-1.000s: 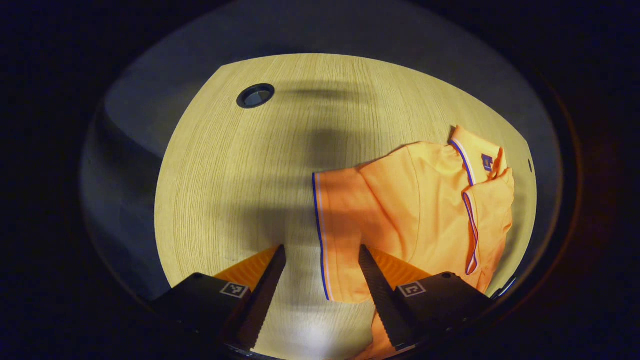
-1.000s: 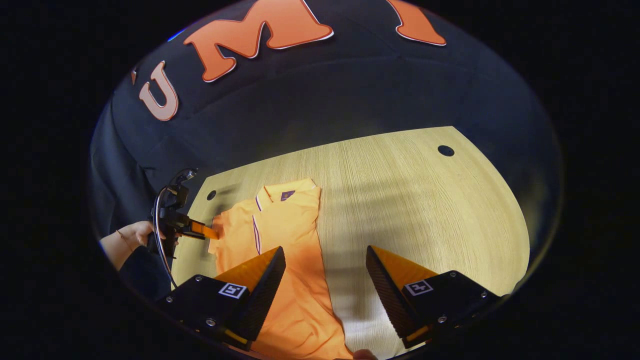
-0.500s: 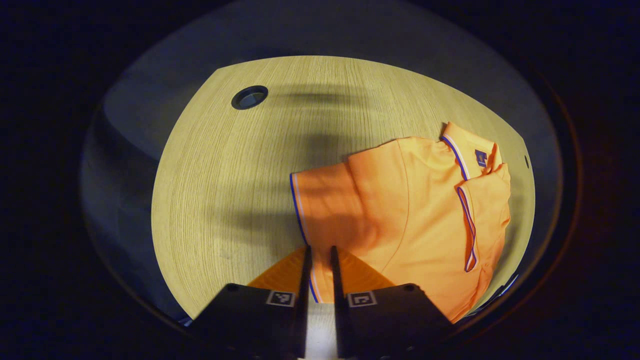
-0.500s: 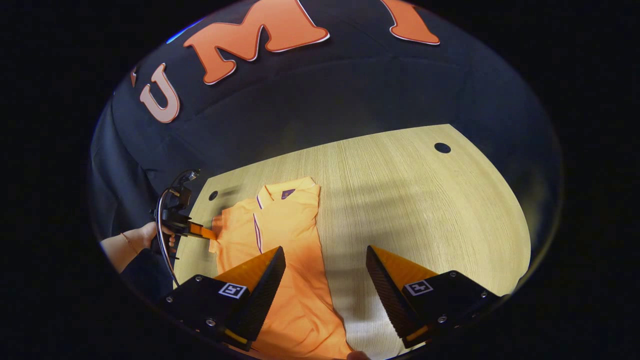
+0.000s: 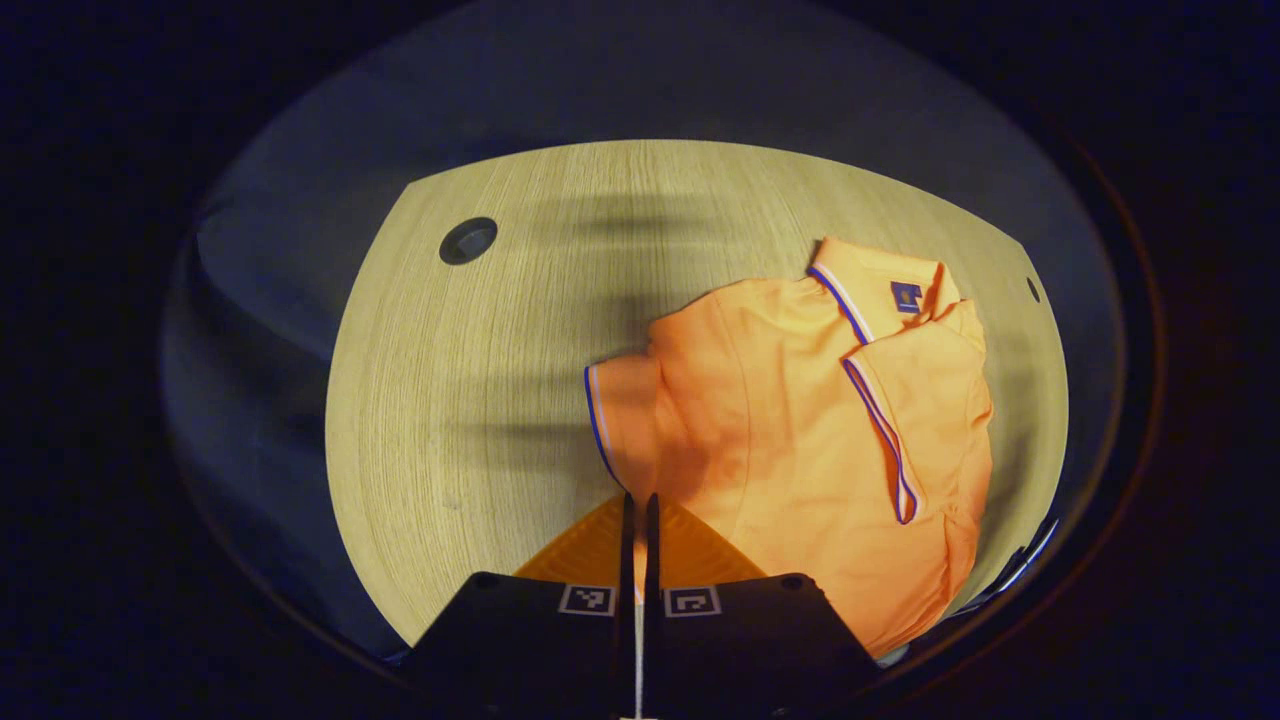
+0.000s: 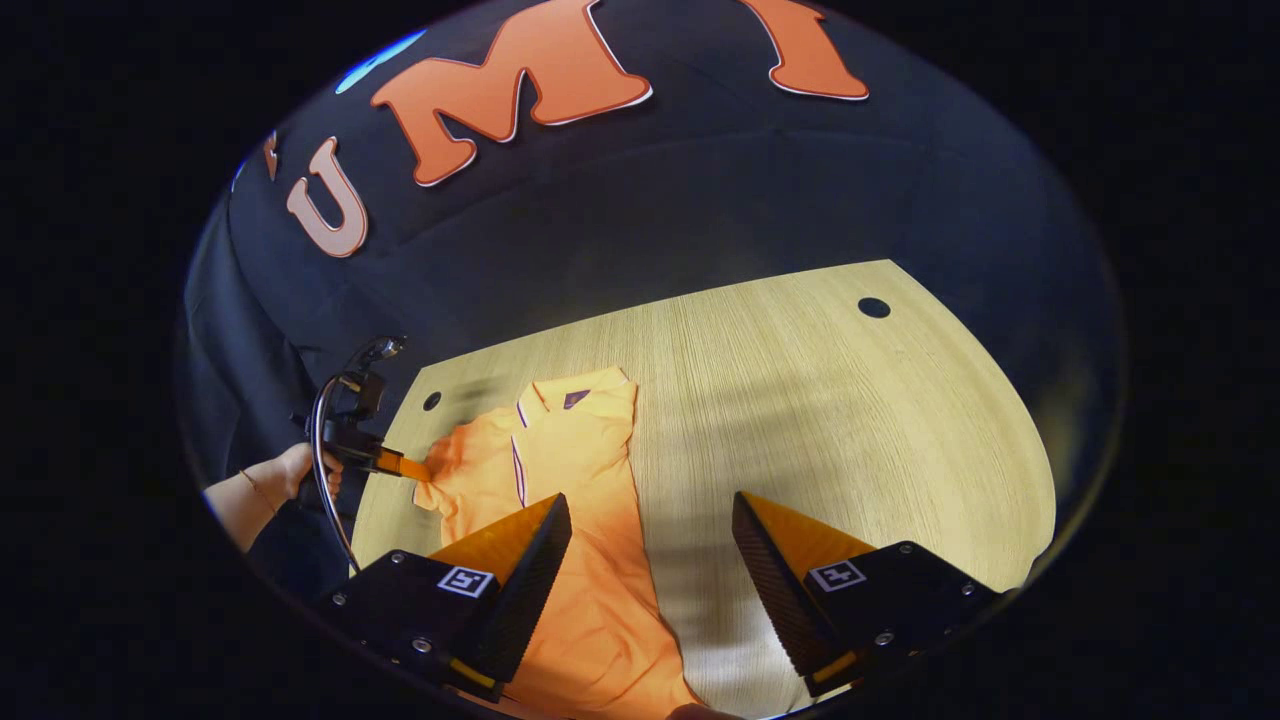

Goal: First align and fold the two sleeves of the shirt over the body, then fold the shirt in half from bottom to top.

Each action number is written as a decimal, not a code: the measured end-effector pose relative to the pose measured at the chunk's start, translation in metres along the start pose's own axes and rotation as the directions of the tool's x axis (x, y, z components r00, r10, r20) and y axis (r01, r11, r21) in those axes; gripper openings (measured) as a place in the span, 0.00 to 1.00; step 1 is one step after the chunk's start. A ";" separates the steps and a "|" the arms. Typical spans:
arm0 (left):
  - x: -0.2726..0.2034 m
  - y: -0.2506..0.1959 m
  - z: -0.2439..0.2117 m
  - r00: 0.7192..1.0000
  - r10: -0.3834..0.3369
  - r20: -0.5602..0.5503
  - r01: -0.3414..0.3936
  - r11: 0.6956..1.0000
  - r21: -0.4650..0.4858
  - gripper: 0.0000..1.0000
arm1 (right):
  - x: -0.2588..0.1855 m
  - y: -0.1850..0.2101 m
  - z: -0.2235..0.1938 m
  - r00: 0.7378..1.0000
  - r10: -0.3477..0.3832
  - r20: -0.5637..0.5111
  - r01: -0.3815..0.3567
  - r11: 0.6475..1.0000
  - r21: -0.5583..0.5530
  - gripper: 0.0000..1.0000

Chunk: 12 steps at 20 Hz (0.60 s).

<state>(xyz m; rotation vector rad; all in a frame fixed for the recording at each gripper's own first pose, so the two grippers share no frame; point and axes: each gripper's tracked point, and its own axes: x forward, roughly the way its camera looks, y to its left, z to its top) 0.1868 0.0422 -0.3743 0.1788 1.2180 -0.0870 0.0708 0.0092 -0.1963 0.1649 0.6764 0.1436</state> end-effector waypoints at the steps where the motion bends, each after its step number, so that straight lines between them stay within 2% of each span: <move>1: -0.009 -0.007 0.001 1.000 -0.011 0.009 0.011 1.000 0.007 0.04 | -0.002 -0.003 0.000 1.000 -0.011 0.007 0.011 1.000 -0.013 0.99; 6: -0.048 -0.055 0.015 0.993 -0.080 0.082 0.077 0.996 0.038 0.03 | -0.015 -0.004 0.000 1.000 0.004 0.025 -0.003 1.000 -0.031 0.99; 12: -0.068 -0.133 0.022 0.978 -0.180 0.102 0.173 0.982 0.076 0.03 | -0.024 -0.014 -0.002 0.999 0.003 0.034 -0.002 0.999 -0.033 0.99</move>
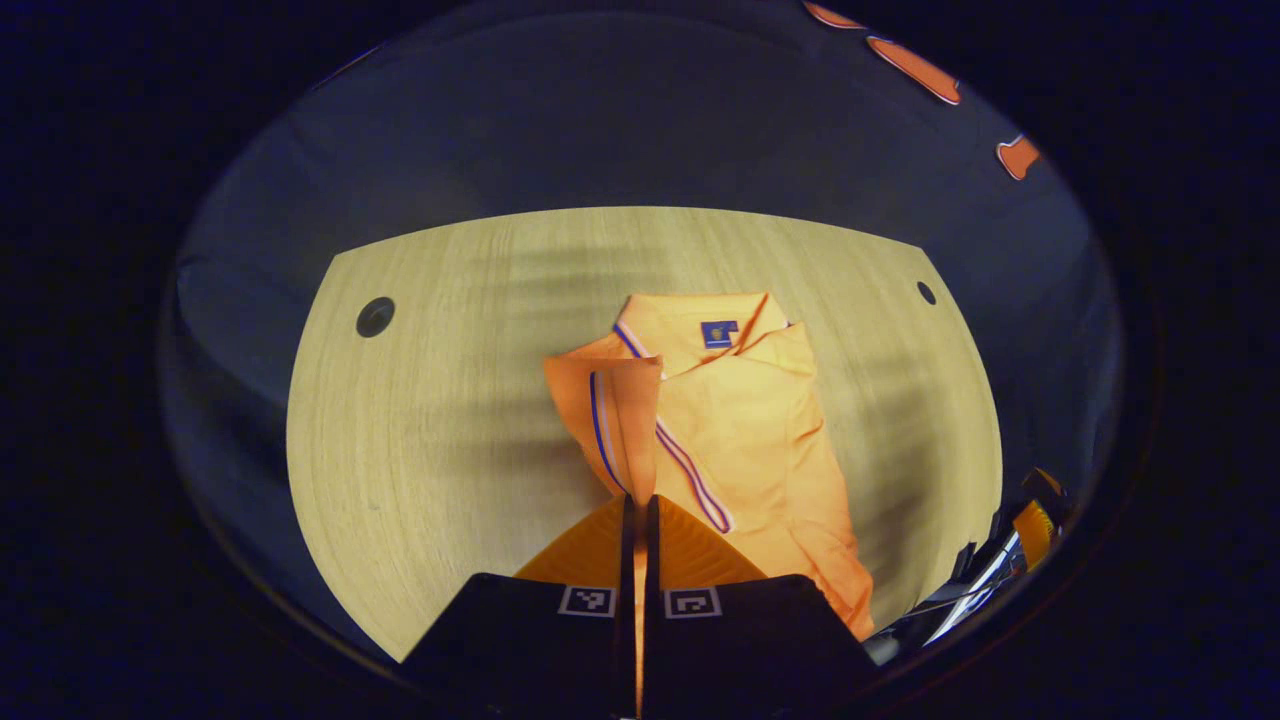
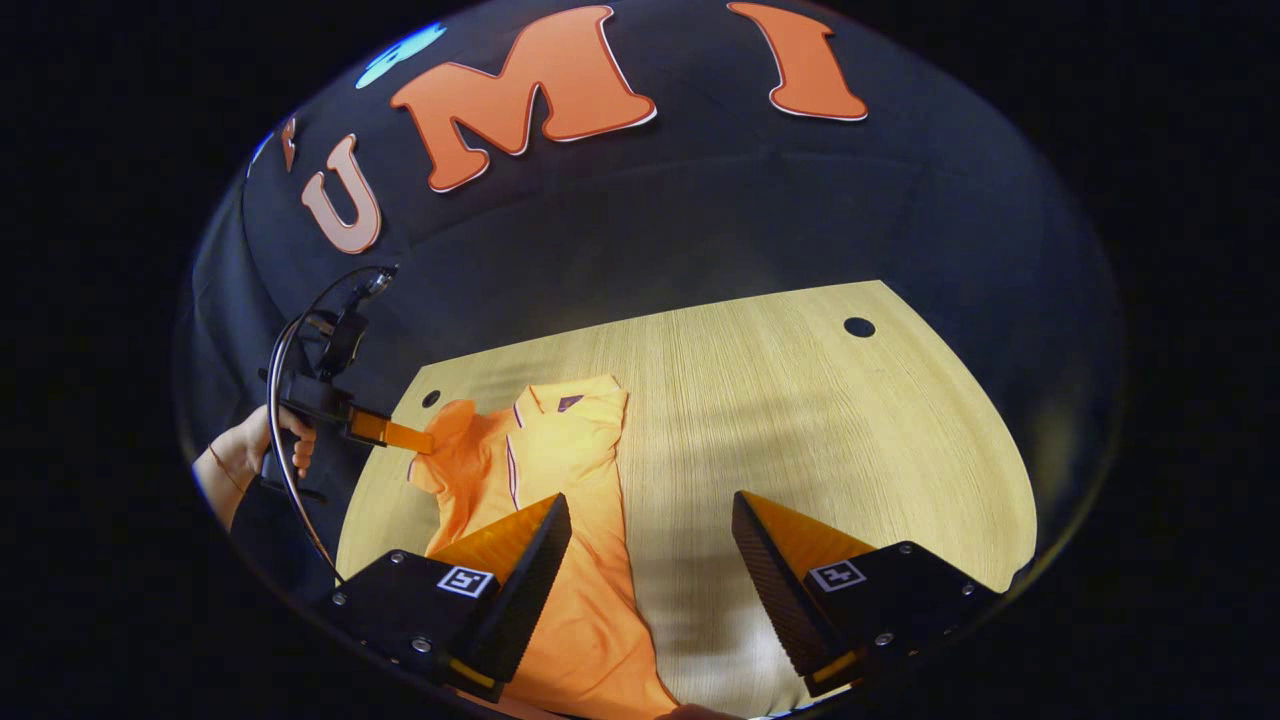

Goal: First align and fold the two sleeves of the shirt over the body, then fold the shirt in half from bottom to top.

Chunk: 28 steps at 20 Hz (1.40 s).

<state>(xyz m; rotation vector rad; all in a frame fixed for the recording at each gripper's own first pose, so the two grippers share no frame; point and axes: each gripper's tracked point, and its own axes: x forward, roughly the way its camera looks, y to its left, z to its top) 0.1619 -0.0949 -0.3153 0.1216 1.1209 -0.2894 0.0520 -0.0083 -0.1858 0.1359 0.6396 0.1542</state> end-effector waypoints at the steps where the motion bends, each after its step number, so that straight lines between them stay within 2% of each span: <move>1: 0.005 -0.013 0.002 1.000 -0.010 -0.002 0.010 1.000 0.002 0.04 | -0.001 -0.003 -0.001 1.000 -0.001 0.000 0.001 1.000 -0.003 0.99; 7: 0.039 -0.069 -0.001 0.998 -0.011 -0.054 0.014 0.999 0.046 0.03 | -0.010 -0.025 -0.009 1.000 -0.024 -0.007 0.024 1.000 0.004 0.99; 10: 0.057 -0.090 -0.013 0.994 -0.007 -0.110 0.011 0.999 0.039 0.04 | -0.009 -0.031 -0.015 0.999 -0.023 -0.022 0.023 1.000 0.014 0.99; 13: 0.073 -0.099 -0.015 0.994 0.017 -0.109 -0.015 1.000 0.019 0.03 | -0.011 -0.041 -0.026 0.999 -0.031 -0.044 0.031 0.999 0.016 0.99; 15: 0.077 -0.116 -0.017 0.992 -0.052 -0.112 0.049 0.998 -0.029 0.05 | -0.012 -0.045 -0.031 0.998 -0.033 -0.054 0.034 0.999 0.022 0.99; 16: 0.076 -0.122 -0.019 0.990 -0.079 -0.115 0.075 0.996 -0.045 0.12 | -0.012 -0.049 -0.034 0.998 -0.033 -0.060 0.035 0.999 0.026 0.99; 17: 0.082 -0.125 -0.023 0.988 -0.102 -0.117 0.096 0.994 -0.060 0.11 | -0.013 -0.051 -0.036 0.997 -0.036 -0.066 0.038 0.999 0.030 0.99; 18: 0.080 -0.127 -0.023 0.987 -0.111 -0.119 0.103 0.992 -0.072 0.34 | -0.013 -0.054 -0.040 0.996 -0.040 -0.074 0.042 0.999 0.033 0.99; 19: 0.082 -0.129 -0.024 0.986 -0.118 -0.117 0.109 0.991 -0.077 0.46 | -0.012 -0.054 -0.042 0.996 -0.042 -0.081 0.045 0.998 0.036 0.99; 21: 0.080 -0.126 -0.026 0.988 -0.106 -0.111 0.100 0.993 -0.059 0.86 | -0.010 -0.054 -0.047 0.995 -0.042 -0.091 0.045 0.998 0.036 0.99; 22: 0.074 -0.121 -0.026 0.991 -0.086 -0.103 0.082 0.996 -0.039 1.00 | -0.009 -0.053 -0.048 0.995 -0.042 -0.095 0.045 0.998 0.032 0.99; 24: 0.066 -0.113 -0.026 0.996 -0.054 -0.075 0.054 0.999 0.003 0.99 | -0.010 -0.047 -0.052 0.994 -0.037 -0.107 0.040 0.999 0.020 0.99; 28: 0.036 -0.106 -0.047 0.997 -0.056 -0.044 0.056 0.998 0.011 0.99 | -0.008 -0.030 -0.059 0.991 -0.010 -0.132 0.009 1.000 -0.005 0.99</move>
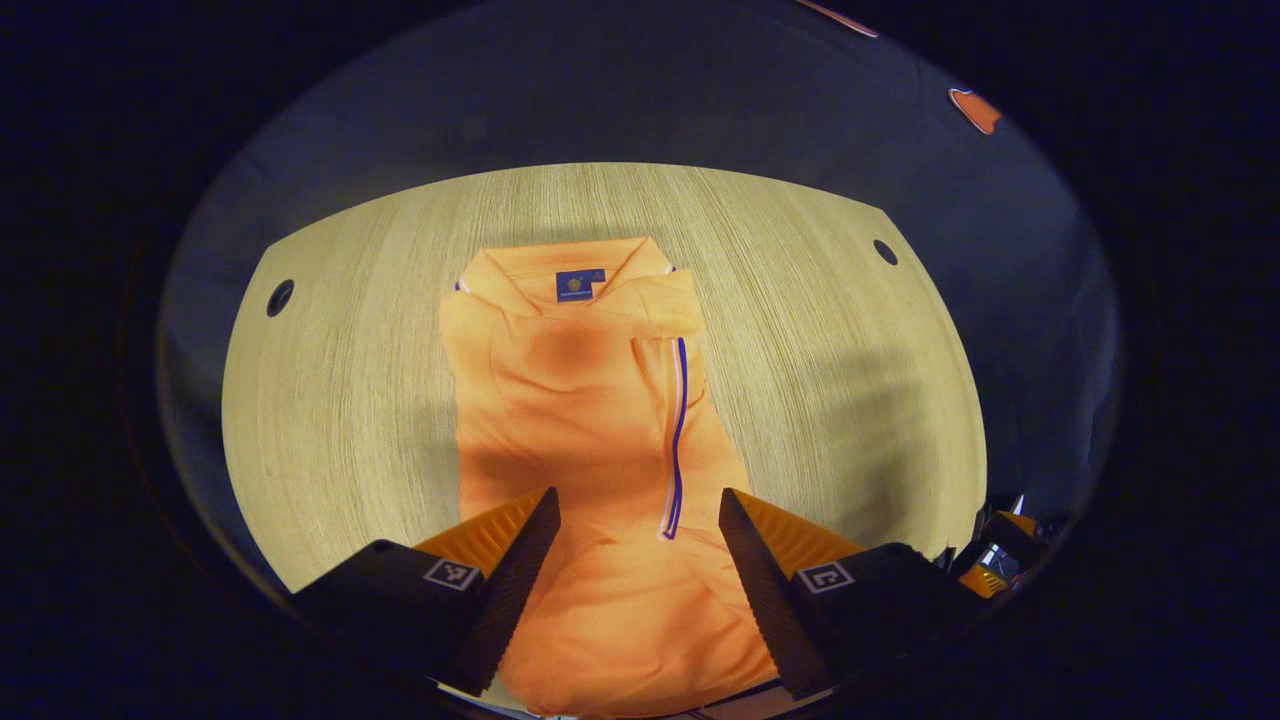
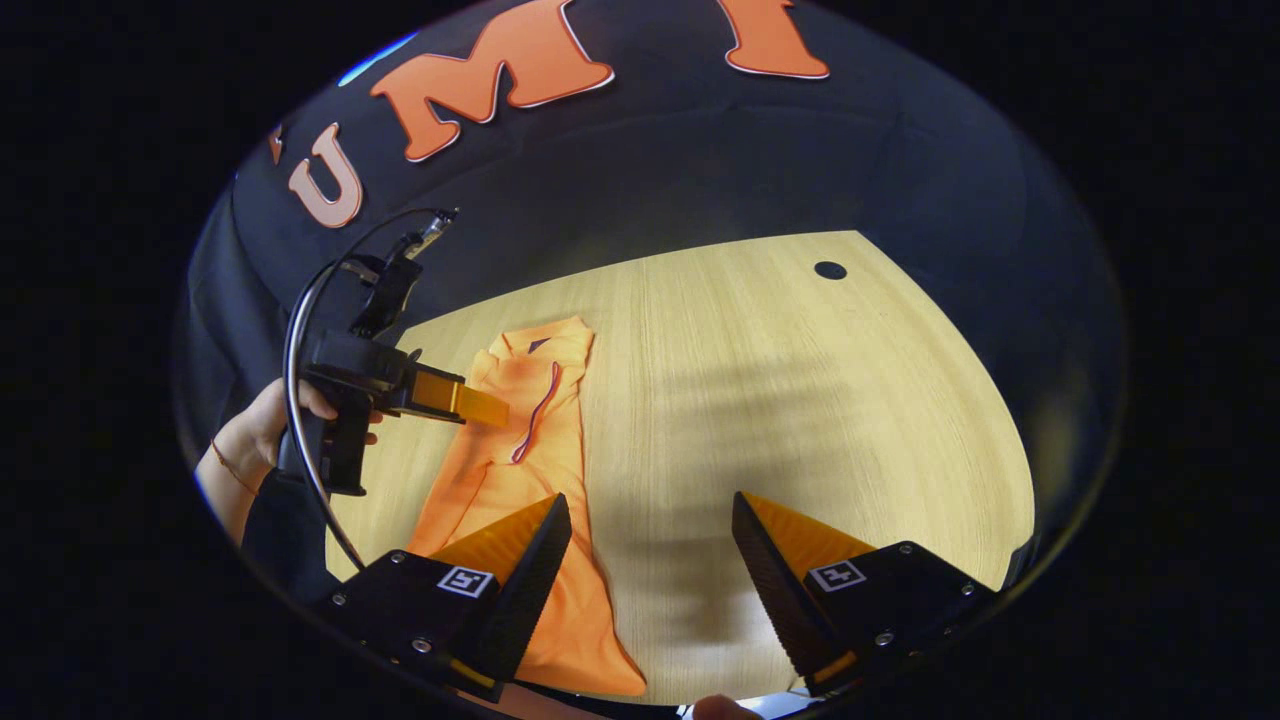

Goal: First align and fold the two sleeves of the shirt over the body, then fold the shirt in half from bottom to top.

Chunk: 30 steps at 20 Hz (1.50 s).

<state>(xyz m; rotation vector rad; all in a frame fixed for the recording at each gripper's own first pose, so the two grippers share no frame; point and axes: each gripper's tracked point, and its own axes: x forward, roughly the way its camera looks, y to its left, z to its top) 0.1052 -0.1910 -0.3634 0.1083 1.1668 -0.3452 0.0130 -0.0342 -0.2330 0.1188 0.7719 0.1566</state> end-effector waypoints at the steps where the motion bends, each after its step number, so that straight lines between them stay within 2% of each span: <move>1: -0.006 0.002 -0.010 1.000 -0.006 0.003 0.006 1.000 -0.005 0.99 | 0.001 0.006 -0.003 1.000 0.006 -0.008 -0.006 1.000 -0.014 0.99; 6: -0.032 0.024 -0.069 1.000 -0.009 0.029 0.011 0.998 -0.064 0.99 | 0.010 0.040 -0.023 0.998 0.020 -0.059 -0.026 0.994 -0.102 0.99; 10: -0.050 0.045 -0.116 0.999 0.023 0.041 -0.018 0.992 -0.125 0.99 | 0.017 0.063 -0.054 0.991 0.030 -0.132 -0.051 0.986 -0.158 0.99; 12: -0.057 0.055 -0.132 0.997 0.047 0.056 -0.040 0.992 -0.123 0.99 | 0.016 0.072 -0.070 0.985 0.030 -0.167 -0.060 0.982 -0.179 0.99; 17: -0.063 0.063 -0.175 0.999 0.034 0.029 -0.029 0.990 -0.140 0.99 | 0.025 0.085 -0.110 0.966 0.005 -0.259 -0.064 0.973 -0.220 0.99; 22: -0.071 0.083 -0.233 0.995 0.092 -0.022 -0.094 0.992 -0.088 0.99 | 0.011 0.086 -0.160 0.929 -0.040 -0.367 -0.050 0.971 -0.234 0.99; 25: -0.073 0.089 -0.275 0.991 0.110 -0.079 -0.118 0.988 -0.096 0.99 | 0.003 0.086 -0.186 0.902 -0.055 -0.428 -0.038 0.978 -0.204 0.99; 28: -0.073 0.083 -0.306 0.987 0.099 -0.124 -0.114 0.986 -0.124 0.99 | -0.007 0.083 -0.208 0.879 -0.081 -0.470 -0.016 0.980 -0.199 0.99; 30: -0.073 0.087 -0.319 0.981 0.132 -0.141 -0.146 0.984 -0.100 0.99 | -0.011 0.076 -0.224 0.859 -0.109 -0.501 -0.002 0.976 -0.217 0.99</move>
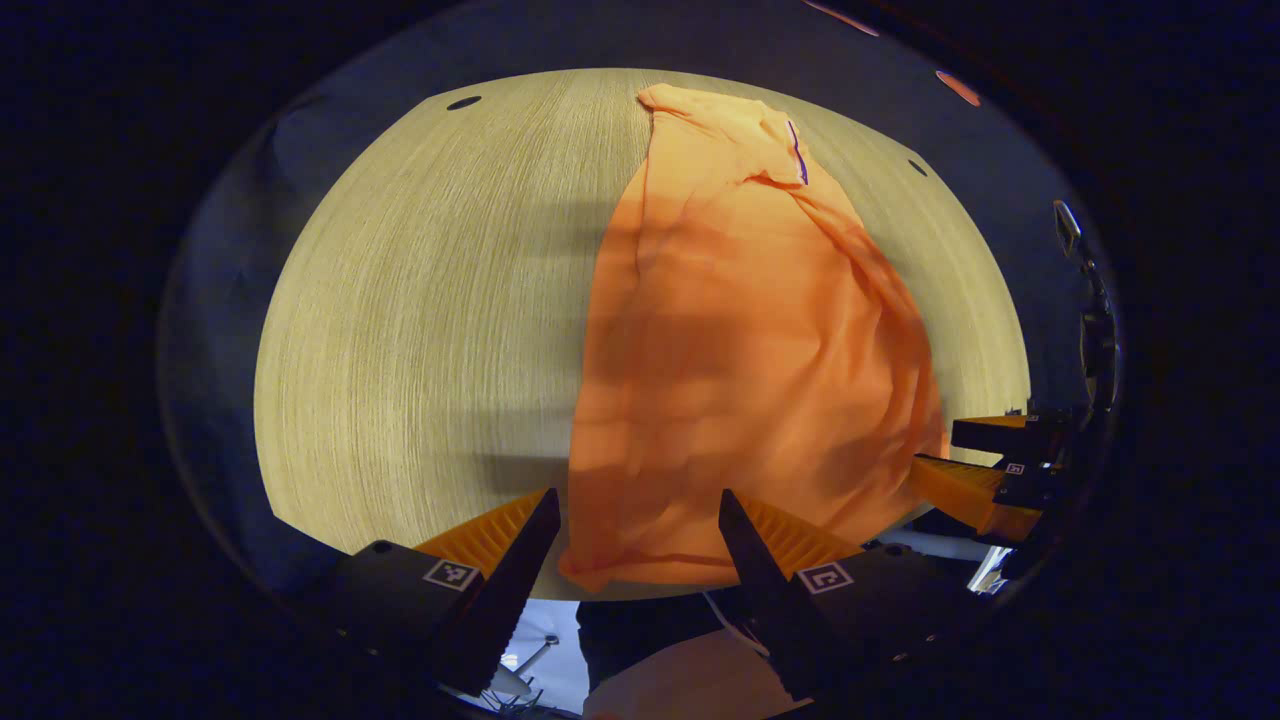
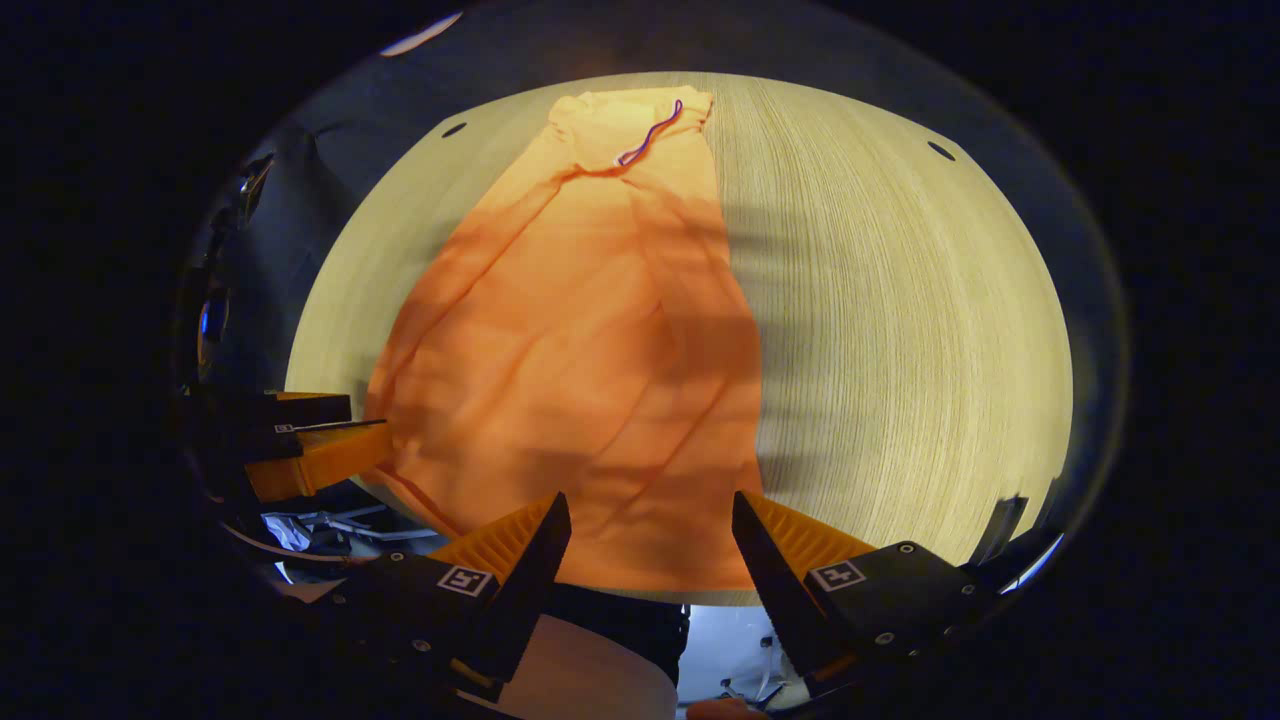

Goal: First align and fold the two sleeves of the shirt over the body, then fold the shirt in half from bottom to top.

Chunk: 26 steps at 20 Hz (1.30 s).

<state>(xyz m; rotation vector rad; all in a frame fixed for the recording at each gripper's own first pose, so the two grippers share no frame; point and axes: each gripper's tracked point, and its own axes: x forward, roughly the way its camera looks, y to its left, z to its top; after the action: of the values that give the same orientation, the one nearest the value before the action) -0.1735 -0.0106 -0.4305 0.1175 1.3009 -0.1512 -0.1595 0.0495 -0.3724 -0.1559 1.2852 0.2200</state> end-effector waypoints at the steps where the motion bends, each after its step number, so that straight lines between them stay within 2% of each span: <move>1: 0.002 0.001 -0.007 1.000 0.007 -0.012 -0.007 1.000 -0.001 0.99 | 0.002 0.000 -0.008 1.000 -0.006 -0.017 0.006 1.000 -0.001 0.99; 4: 0.009 0.003 -0.024 0.999 0.015 -0.043 -0.016 1.000 -0.025 0.98 | 0.009 0.004 -0.022 0.999 -0.008 -0.047 0.009 1.000 0.028 0.99; 8: 0.021 0.009 -0.046 0.994 0.062 -0.091 -0.065 0.997 -0.037 0.99 | 0.023 -0.005 -0.029 0.994 -0.082 -0.069 0.082 0.997 -0.008 0.99; 10: 0.021 0.006 -0.045 0.994 0.071 -0.078 -0.071 0.997 0.013 0.97 | 0.025 -0.005 -0.027 0.992 -0.107 -0.063 0.104 0.993 -0.048 0.99; 12: 0.022 0.006 -0.044 0.993 0.073 -0.091 -0.071 0.997 0.025 0.98 | 0.025 -0.004 -0.027 0.991 -0.111 -0.074 0.107 0.993 -0.055 0.98; 14: 0.023 0.008 -0.043 0.990 0.079 -0.119 -0.083 0.996 -0.030 0.98 | 0.026 -0.004 -0.026 0.990 -0.112 -0.083 0.109 0.993 -0.045 0.98; 17: 0.026 0.006 -0.040 0.985 0.078 -0.153 -0.085 0.996 -0.035 0.98 | 0.026 -0.004 -0.026 0.991 -0.112 -0.066 0.109 0.993 -0.048 0.99; 19: 0.027 0.006 -0.038 0.987 0.076 -0.139 -0.083 0.995 -0.046 0.98 | 0.026 -0.004 -0.023 0.993 -0.112 -0.030 0.111 0.993 -0.035 0.94; 20: 0.025 0.005 -0.037 0.990 0.077 -0.114 -0.084 0.995 -0.059 0.92 | 0.025 -0.005 -0.021 0.993 -0.115 -0.013 0.115 0.993 -0.025 0.82; 21: 0.024 0.003 -0.033 0.994 0.073 -0.083 -0.078 0.995 -0.062 0.87 | 0.027 -0.005 -0.020 0.993 -0.116 -0.004 0.116 0.993 -0.016 0.57; 22: 0.025 -0.003 -0.027 0.998 0.049 -0.035 -0.050 0.998 -0.033 0.64 | 0.026 -0.003 -0.018 0.994 -0.112 0.001 0.112 0.993 -0.021 0.47; 23: 0.023 -0.007 -0.019 0.999 0.036 0.019 -0.035 0.999 -0.039 0.34 | 0.026 -0.001 -0.018 0.994 -0.110 0.008 0.110 0.994 -0.016 0.22; 24: 0.025 -0.009 -0.021 0.999 0.038 0.023 -0.037 0.999 -0.029 0.04 | 0.028 -0.001 -0.018 0.994 -0.108 0.003 0.108 0.993 -0.042 0.07; 26: 0.022 -0.013 -0.018 0.998 0.032 0.056 -0.031 0.999 -0.010 0.04 | 0.025 0.004 -0.009 0.996 -0.085 0.026 0.085 0.996 -0.032 0.05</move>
<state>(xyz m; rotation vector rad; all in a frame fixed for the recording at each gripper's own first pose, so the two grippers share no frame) -0.1876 -0.0213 -0.4566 0.1254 1.2426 -0.1208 -0.1616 0.0530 -0.3991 -0.2347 1.2482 0.1696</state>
